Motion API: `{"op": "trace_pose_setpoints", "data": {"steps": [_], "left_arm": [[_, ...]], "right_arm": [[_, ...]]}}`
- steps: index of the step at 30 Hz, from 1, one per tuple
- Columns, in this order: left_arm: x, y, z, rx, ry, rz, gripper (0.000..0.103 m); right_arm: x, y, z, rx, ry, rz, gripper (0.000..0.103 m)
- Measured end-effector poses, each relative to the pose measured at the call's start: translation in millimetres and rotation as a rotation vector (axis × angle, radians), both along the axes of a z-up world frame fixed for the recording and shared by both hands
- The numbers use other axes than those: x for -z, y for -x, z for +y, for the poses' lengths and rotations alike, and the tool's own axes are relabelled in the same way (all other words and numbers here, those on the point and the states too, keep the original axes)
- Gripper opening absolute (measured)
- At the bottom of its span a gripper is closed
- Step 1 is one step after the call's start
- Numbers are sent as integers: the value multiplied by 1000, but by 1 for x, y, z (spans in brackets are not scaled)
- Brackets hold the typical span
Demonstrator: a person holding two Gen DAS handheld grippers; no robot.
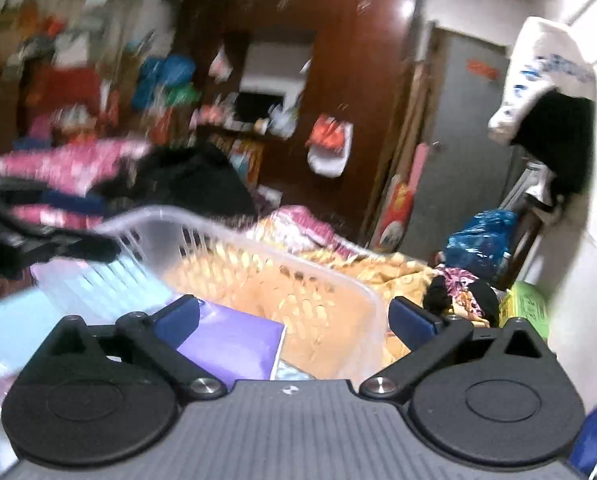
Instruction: Organize objects
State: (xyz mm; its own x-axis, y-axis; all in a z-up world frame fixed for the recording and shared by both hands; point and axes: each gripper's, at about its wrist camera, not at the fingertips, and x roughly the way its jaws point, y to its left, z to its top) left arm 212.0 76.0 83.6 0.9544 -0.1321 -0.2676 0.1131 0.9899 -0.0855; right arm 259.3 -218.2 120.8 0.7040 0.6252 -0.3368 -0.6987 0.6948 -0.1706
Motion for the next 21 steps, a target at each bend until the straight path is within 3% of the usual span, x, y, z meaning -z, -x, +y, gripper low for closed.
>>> {"op": "trace_pose_setpoints", "data": {"steps": [6, 9, 11, 14, 17, 21], "left_arm": [[34, 92, -25, 0, -32, -32, 89], [60, 120, -38, 29, -28, -26, 89], [73, 126, -43, 49, -6, -16, 89], [83, 130, -54, 90, 21, -2, 89], [88, 138, -72, 132, 39, -13, 89], [98, 148, -111, 188, -5, -12, 89]], "right_arm": [[42, 81, -90, 53, -98, 2, 103], [76, 109, -133, 103, -168, 59, 103], [90, 112, -145, 113, -205, 113, 103], [109, 119, -158, 136, -222, 119, 103], [113, 113, -156, 139, -213, 118, 103], [106, 110, -166, 109, -326, 132, 103]]}}
